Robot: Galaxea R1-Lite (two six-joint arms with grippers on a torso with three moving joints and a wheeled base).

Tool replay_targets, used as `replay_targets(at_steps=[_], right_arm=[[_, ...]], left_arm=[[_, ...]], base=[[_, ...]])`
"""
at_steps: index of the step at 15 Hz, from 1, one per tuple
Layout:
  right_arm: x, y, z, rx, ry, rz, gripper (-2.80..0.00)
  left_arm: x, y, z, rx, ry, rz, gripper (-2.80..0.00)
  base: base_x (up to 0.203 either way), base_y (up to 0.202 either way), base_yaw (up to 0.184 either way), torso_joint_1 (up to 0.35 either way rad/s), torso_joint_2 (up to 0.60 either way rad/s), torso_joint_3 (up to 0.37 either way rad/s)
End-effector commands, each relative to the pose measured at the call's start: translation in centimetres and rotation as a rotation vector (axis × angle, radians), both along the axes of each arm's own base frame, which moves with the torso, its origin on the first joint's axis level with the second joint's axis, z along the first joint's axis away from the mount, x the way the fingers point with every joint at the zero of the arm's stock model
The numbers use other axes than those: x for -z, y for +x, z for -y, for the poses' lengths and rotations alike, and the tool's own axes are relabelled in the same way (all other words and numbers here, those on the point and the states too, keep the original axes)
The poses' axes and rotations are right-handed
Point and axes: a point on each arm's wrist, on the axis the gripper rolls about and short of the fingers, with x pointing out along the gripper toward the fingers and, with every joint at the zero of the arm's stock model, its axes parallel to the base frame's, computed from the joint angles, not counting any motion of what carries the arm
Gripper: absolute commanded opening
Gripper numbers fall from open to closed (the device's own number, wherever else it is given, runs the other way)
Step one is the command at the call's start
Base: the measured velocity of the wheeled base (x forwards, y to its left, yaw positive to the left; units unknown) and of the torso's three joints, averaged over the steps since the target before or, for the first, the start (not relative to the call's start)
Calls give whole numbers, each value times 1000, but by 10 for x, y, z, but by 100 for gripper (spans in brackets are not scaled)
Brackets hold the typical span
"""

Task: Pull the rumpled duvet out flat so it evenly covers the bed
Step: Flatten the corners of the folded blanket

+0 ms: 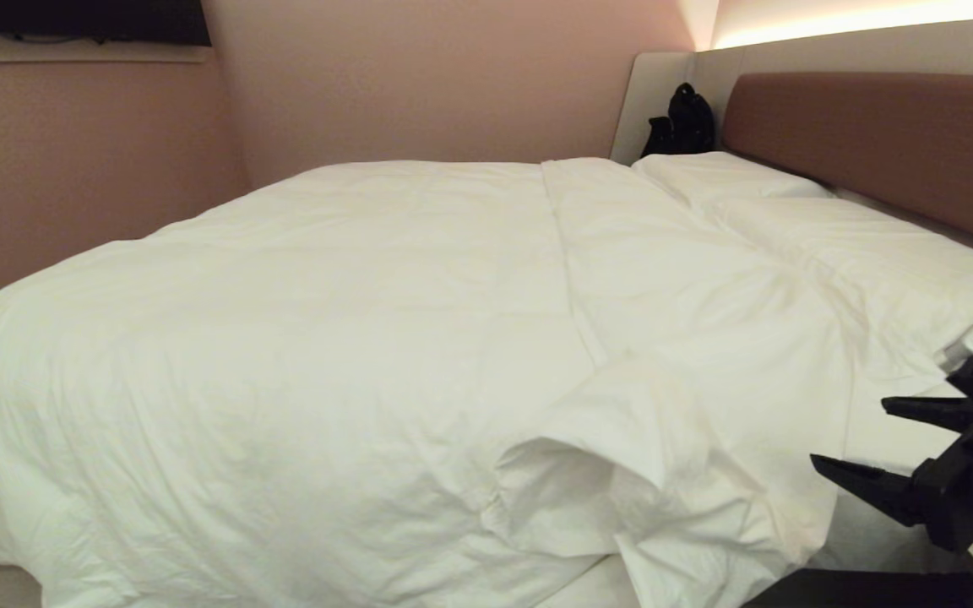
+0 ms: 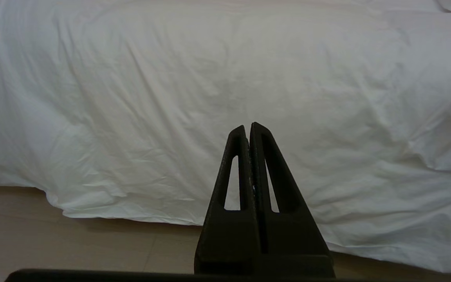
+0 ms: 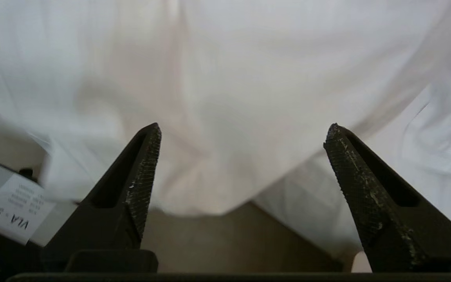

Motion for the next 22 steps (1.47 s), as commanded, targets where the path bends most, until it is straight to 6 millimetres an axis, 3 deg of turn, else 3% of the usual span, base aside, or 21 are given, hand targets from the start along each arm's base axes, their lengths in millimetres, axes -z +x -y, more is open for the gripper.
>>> replay_targets(at_steps=[1,2,5,6,8,11,14,19,22], right_arm=[[-31,-16,3,-18,30,150,0],[-44,-16,3,-19,43,191,0],[-54,4,-3,-11,41,185,0],[-55,12,-5,-8,41,173,-280],[-61,29,-10,-1,55,163,-280],[-63,74,-23,36,101,105,-280],[-47,110,-29,159,149,21,-280],[-18,131,-2,355,173,-79,-280],[-5,156,39,523,192,-107,-280]], left_arm=[[0,0,0,0,0,0,-280],[0,0,0,0,0,0,-280],[0,0,0,0,0,0,-280],[0,0,0,0,-2,0,-280],[0,0,0,0,0,0,-280],[0,0,0,0,0,0,-280],[0,0,0,0,0,0,-280],[0,0,0,0,0,0,-280],[0,0,0,0,0,0,-280]], base=[[0,0,0,0,0,0],[0,0,0,0,0,0],[0,0,0,0,0,0],[0,0,0,0,0,0],[0,0,0,0,0,0],[0,0,0,0,0,0],[0,0,0,0,0,0],[0,0,0,0,0,0],[0,0,0,0,0,0]])
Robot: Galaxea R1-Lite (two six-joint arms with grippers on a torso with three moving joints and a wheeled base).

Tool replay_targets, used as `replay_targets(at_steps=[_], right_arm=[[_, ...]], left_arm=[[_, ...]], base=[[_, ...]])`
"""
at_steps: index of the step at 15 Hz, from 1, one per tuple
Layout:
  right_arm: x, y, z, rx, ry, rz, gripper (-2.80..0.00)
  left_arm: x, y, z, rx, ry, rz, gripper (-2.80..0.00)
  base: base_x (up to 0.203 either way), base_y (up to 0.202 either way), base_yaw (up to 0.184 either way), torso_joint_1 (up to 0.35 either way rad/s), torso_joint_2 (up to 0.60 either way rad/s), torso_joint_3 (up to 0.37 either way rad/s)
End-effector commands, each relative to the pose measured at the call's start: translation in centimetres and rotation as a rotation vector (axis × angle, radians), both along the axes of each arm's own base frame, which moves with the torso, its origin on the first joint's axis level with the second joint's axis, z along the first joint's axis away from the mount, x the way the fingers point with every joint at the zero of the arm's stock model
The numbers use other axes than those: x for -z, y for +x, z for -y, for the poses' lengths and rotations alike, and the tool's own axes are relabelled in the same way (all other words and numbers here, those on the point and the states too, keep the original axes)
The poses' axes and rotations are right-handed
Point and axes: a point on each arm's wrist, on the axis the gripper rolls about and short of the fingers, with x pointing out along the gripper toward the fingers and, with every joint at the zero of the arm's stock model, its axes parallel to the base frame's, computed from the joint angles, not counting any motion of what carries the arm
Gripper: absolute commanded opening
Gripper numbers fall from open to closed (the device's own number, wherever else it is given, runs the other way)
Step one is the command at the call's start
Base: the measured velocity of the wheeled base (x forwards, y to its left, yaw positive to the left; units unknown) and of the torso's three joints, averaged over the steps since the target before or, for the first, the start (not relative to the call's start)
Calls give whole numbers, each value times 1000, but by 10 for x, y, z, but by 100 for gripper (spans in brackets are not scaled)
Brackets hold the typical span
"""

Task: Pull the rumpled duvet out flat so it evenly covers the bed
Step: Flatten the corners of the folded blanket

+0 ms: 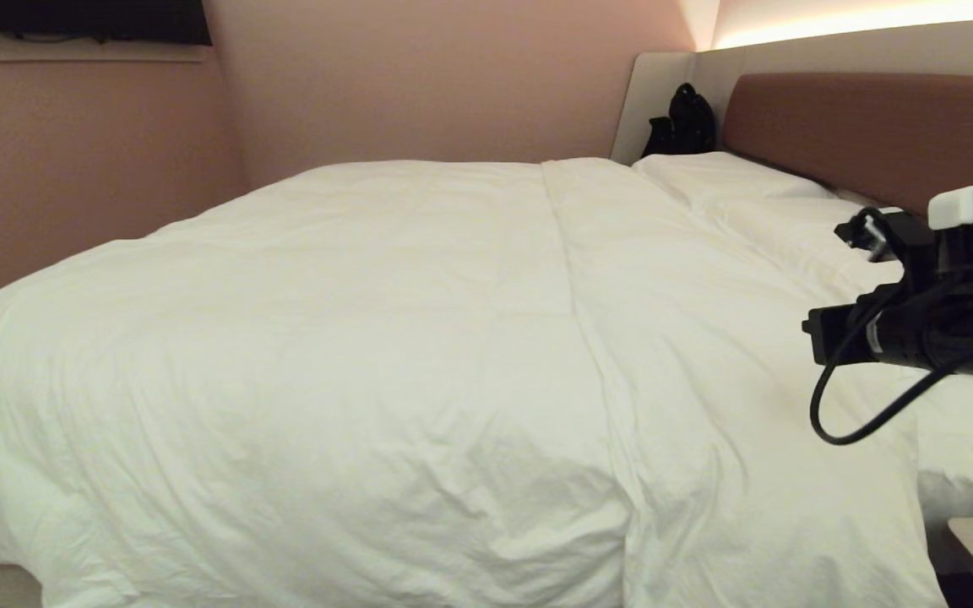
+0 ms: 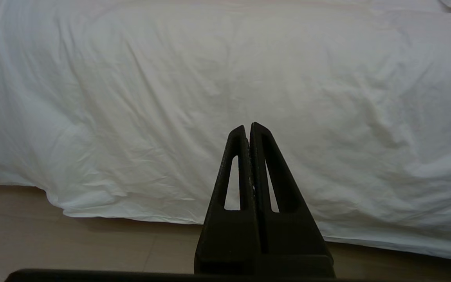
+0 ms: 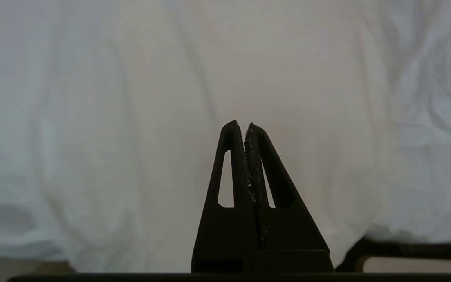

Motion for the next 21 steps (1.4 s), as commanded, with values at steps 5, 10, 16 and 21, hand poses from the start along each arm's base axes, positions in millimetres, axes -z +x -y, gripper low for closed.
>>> replay_targets(at_steps=[5,10,16,21], right_arm=[[21,42,51,172,54,-52,-280],[25,126,80,193,150,29,-280],[42,185,90,204,159,19,-280],[102,195,94,254,139,-173,-280]], left_arm=[[0,0,0,0,0,1,-280],[0,0,0,0,0,1,-280],[0,0,0,0,0,1,-280],[0,0,0,0,0,1,-280]], base=[[0,0,0,0,0,0],[0,0,0,0,0,0],[0,0,0,0,0,0],[0,0,0,0,0,0]])
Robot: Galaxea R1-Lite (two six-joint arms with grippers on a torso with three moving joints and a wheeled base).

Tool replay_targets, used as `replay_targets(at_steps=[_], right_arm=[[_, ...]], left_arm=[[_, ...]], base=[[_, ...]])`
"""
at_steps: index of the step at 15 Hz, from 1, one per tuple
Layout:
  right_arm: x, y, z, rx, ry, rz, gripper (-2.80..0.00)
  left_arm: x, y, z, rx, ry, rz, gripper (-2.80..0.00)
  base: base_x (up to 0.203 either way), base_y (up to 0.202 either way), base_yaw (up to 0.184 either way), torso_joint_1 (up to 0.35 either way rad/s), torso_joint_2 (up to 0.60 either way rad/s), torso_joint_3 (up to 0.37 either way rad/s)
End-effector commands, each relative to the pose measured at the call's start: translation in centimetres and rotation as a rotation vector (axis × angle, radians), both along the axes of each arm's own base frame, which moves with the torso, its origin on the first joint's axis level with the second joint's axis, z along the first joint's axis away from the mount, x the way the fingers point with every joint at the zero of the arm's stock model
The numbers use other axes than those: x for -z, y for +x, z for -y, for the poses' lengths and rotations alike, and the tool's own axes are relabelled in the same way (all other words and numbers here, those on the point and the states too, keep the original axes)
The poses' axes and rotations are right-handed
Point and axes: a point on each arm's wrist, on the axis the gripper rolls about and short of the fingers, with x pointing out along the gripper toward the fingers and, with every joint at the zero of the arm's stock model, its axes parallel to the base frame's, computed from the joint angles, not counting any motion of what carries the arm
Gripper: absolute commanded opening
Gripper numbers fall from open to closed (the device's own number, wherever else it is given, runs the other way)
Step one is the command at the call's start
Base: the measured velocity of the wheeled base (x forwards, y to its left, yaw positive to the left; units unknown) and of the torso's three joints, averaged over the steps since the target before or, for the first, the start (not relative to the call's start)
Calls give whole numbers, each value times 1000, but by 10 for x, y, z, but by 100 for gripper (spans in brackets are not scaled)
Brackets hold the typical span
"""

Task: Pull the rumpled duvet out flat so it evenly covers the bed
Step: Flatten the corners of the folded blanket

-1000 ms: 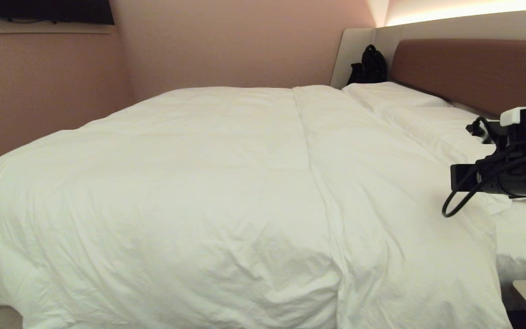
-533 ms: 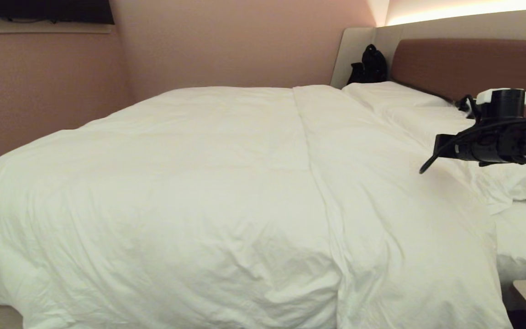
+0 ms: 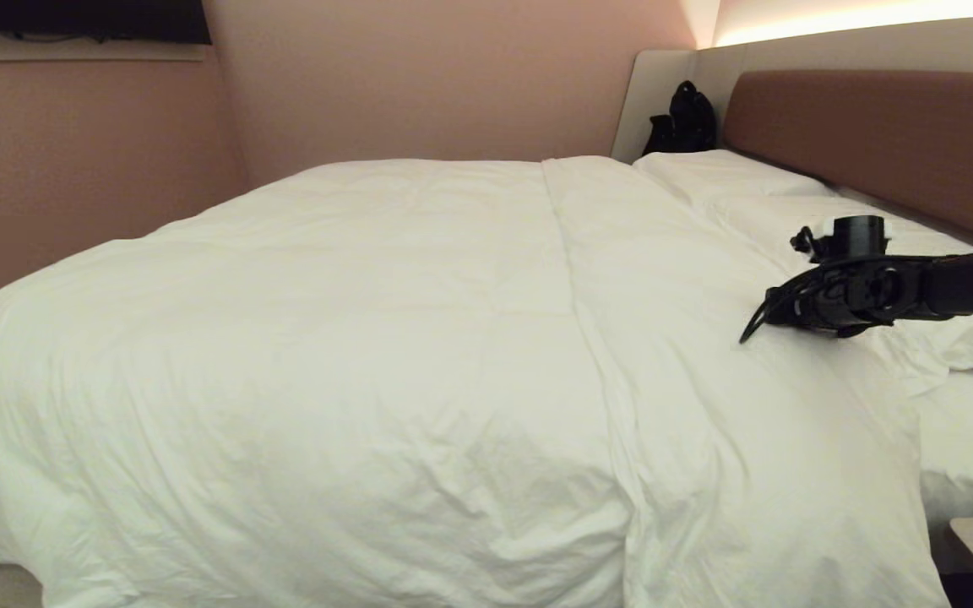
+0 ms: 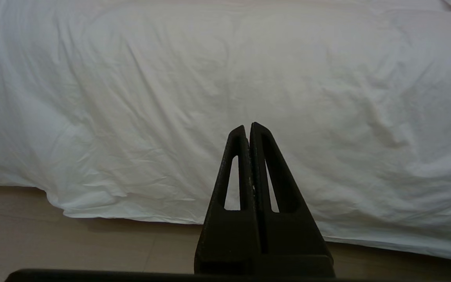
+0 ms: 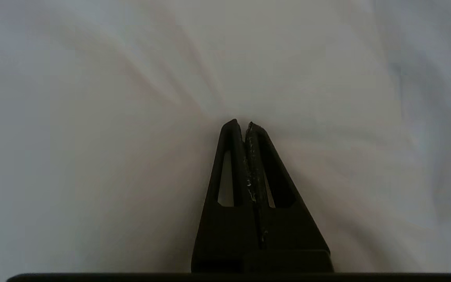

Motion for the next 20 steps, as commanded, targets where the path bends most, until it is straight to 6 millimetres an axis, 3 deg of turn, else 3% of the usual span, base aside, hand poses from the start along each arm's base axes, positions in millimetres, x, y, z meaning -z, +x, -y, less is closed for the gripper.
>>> replay_targets(at_steps=[1,3,5,12,17,20], right_arm=[[45,-5,1,7,21,-176,-280],[63,-22,4,16,37,-272,-280],[66,-46,5,20,49,-330,-280],[12,-124,2,19,27,-306,-280],[-7,-179,-10,-33,20,-295,-280],[-6,-216,-19,-75,16,-315,-280]], left_arm=[[0,0,0,0,-2,0,-280],[0,0,0,0,-1,0,-280],[0,0,0,0,-1,0,-280],[0,0,0,0,-1,0,-280],[0,0,0,0,-1,0,-280],[0,0,0,0,-1,0,-280]], base=[[0,0,0,0,0,0],[0,0,0,0,0,0],[0,0,0,0,0,0],[0,0,0,0,0,0],[0,0,0,0,0,0],[0,0,0,0,0,0]])
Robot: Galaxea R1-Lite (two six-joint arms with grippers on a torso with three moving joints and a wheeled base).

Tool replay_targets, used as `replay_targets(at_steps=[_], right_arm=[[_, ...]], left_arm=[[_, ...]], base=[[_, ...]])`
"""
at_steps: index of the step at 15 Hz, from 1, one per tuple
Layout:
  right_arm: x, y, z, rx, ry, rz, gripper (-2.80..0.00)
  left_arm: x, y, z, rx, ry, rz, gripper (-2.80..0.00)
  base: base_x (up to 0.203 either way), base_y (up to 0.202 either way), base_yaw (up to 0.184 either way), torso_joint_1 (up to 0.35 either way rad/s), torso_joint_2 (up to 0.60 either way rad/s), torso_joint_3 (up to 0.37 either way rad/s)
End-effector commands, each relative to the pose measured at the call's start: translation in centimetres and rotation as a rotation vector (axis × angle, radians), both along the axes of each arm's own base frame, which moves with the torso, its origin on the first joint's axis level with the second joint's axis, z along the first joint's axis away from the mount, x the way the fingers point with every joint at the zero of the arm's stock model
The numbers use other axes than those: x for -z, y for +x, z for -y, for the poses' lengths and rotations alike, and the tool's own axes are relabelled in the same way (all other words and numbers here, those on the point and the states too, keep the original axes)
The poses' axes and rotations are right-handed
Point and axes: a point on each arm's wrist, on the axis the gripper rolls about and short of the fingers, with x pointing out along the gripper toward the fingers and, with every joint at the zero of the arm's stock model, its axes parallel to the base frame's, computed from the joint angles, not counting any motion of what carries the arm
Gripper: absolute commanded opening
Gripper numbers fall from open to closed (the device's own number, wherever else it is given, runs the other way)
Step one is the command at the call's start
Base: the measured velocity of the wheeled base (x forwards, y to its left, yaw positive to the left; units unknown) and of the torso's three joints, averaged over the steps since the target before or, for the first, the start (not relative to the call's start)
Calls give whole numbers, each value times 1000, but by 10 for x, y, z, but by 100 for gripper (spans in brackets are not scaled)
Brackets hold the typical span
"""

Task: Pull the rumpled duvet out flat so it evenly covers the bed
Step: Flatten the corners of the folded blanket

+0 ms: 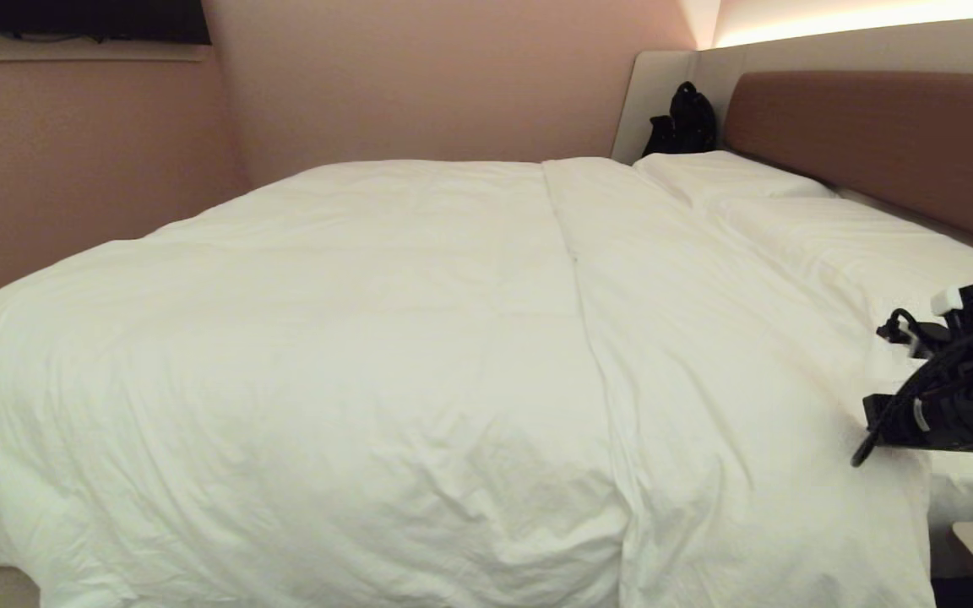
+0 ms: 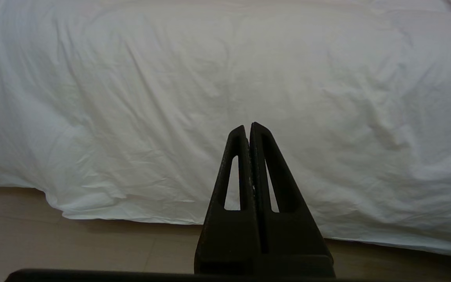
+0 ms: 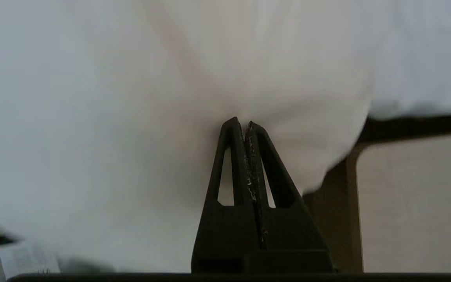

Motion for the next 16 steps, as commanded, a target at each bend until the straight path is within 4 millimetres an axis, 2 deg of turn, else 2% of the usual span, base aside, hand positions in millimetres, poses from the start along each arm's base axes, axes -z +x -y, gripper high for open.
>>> replay_targets(at_steps=[1,5,7,9,12,16], right_arm=[[-15,-33,-7,-32,-7,50,-280],[-31,-69,-13,-58,-7,123,-280],[-33,-89,-16,-79,-32,146,-280],[-41,-96,-17,-124,-7,195,-280],[-61,-83,-14,-176,10,283,-280],[-66,-33,-1,-160,30,279,-280]], left_arm=[[0,0,0,0,-1,0,-280],[0,0,0,0,-1,0,-280],[0,0,0,0,-1,0,-280],[0,0,0,0,-1,0,-280],[0,0,0,0,-1,0,-280],[0,0,0,0,-1,0,-280]], base=[[0,0,0,0,0,0],[0,0,0,0,0,0],[0,0,0,0,0,0],[0,0,0,0,0,0],[0,0,0,0,0,0],[0,0,0,0,0,0]])
